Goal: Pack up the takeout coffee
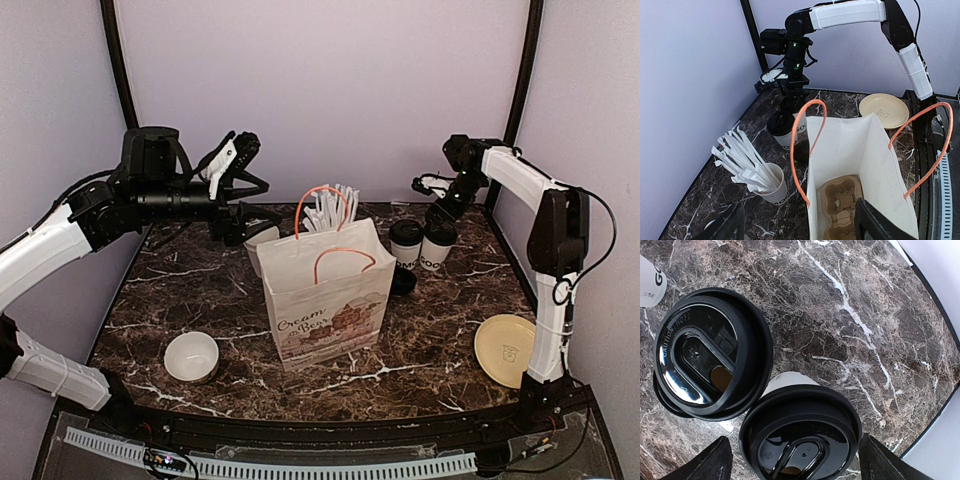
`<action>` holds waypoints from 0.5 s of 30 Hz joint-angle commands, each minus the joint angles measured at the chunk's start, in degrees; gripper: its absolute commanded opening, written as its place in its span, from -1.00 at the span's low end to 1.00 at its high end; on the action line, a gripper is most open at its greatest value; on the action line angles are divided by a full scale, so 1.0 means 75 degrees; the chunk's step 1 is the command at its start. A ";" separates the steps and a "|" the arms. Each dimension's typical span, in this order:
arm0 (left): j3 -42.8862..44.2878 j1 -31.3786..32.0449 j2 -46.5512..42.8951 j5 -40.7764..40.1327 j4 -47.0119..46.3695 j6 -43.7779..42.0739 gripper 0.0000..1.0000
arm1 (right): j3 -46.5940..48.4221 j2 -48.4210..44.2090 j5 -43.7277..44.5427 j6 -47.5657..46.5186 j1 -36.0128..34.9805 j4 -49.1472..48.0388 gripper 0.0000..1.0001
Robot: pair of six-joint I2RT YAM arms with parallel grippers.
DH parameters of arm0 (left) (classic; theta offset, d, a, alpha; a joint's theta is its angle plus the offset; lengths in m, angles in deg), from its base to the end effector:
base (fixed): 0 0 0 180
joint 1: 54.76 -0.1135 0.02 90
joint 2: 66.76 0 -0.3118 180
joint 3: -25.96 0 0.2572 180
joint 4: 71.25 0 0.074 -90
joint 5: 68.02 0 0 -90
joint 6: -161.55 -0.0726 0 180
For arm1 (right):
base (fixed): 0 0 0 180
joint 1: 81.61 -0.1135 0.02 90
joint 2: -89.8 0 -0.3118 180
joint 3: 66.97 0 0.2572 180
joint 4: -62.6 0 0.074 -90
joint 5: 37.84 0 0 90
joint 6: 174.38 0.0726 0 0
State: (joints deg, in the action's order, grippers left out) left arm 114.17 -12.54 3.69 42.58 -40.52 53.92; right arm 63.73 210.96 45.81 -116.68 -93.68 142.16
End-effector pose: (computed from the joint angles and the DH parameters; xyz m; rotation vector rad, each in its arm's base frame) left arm 0.2042 -0.2198 0.4539 1.1285 1.4364 -0.6274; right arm 0.4725 0.1093 0.2856 -1.0743 2.5626 0.0658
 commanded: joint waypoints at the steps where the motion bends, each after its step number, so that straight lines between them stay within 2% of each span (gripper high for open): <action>1: -0.0054 -0.0011 -0.0065 0.0167 -0.0127 -0.0064 0.54 | -0.0124 -0.0288 0.0148 0.0036 -0.0045 -0.0015 0.73; 15: -0.0062 -0.0006 -0.0038 0.0224 -0.0110 -0.0055 0.54 | -0.0311 -0.0147 0.0342 -0.0030 -0.0042 0.0076 0.40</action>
State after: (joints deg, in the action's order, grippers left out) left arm 114.17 -12.54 3.69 43.15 -40.52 53.92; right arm 61.83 210.96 47.74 -116.85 -93.68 142.20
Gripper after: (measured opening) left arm 0.771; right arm 0.725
